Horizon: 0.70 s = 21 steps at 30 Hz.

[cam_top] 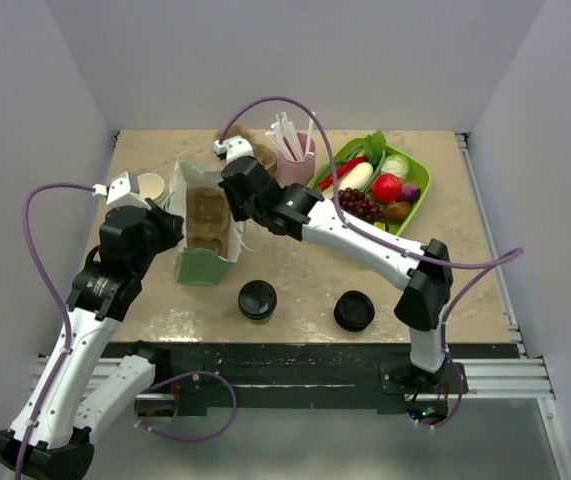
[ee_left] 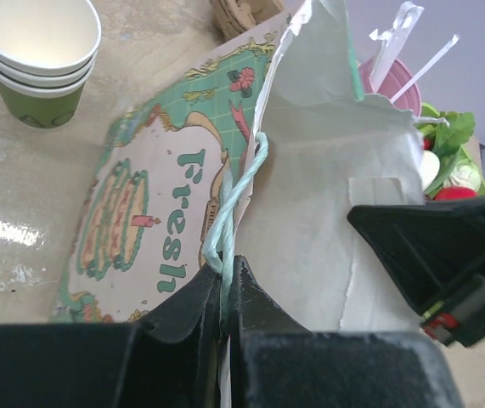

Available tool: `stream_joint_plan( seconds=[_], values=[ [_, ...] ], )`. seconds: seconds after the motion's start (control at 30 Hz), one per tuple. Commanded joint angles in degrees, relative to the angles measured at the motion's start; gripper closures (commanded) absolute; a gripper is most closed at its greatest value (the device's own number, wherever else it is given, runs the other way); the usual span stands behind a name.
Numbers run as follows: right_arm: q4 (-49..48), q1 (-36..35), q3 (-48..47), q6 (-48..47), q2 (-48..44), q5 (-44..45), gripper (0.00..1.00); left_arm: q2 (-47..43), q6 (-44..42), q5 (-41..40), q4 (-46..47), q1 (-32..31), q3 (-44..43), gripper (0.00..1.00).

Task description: Pack the takeout coffee

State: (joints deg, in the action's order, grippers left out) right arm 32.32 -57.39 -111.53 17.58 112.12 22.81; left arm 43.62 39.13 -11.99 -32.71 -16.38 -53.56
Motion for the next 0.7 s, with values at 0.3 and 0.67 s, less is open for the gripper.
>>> stream_joint_plan(
  seconds=[0.3, 0.67],
  values=[
    [-42.8, -1.2, 27.0, -20.7, -21.3, -3.1, 1.00, -4.0, -3.5, 3.1, 14.1, 0.3, 8.8, 1.00],
    [-22.2, -1.1, 9.9, -18.0, -6.2, 11.4, 1.00, -1.0, -0.9, 1.5, 10.5, 0.2, 8.5, 1.00]
  ],
)
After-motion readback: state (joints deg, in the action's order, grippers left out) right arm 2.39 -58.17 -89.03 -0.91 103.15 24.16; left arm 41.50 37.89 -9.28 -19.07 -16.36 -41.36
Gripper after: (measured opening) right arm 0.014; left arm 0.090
